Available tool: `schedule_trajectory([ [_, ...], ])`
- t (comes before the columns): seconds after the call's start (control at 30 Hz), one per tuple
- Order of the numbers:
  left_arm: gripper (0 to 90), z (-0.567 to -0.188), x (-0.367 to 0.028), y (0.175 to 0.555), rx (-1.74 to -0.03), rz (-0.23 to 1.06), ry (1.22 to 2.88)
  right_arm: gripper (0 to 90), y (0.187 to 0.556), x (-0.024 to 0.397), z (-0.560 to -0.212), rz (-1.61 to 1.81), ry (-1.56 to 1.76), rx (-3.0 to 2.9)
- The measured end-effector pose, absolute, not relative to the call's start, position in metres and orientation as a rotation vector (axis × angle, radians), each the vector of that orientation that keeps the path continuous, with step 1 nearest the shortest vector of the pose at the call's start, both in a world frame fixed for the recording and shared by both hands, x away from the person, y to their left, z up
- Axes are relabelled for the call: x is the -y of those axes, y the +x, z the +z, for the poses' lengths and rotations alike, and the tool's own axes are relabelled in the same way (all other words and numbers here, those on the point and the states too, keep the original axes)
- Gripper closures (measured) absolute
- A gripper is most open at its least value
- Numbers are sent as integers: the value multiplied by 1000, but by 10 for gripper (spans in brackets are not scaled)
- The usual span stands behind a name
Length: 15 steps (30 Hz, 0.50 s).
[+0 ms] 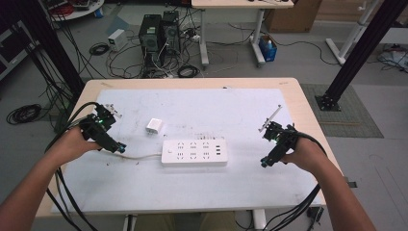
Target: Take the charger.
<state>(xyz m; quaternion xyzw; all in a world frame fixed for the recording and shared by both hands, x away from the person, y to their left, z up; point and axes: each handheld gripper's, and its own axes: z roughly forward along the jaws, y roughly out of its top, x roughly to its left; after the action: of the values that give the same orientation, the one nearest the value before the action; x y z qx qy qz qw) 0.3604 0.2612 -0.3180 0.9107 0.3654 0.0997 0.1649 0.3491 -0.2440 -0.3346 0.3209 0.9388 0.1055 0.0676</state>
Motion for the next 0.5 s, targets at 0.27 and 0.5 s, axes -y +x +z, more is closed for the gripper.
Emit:
schedule_trajectory([
  [0.27,67,-317,-258,363,-1065,290,2580,43,347,244,-334,338,991,-2800],
  [0.5,67,-313,-257,369,-1143,307,2513,44,349,245,-332,359,986,-2786],
])
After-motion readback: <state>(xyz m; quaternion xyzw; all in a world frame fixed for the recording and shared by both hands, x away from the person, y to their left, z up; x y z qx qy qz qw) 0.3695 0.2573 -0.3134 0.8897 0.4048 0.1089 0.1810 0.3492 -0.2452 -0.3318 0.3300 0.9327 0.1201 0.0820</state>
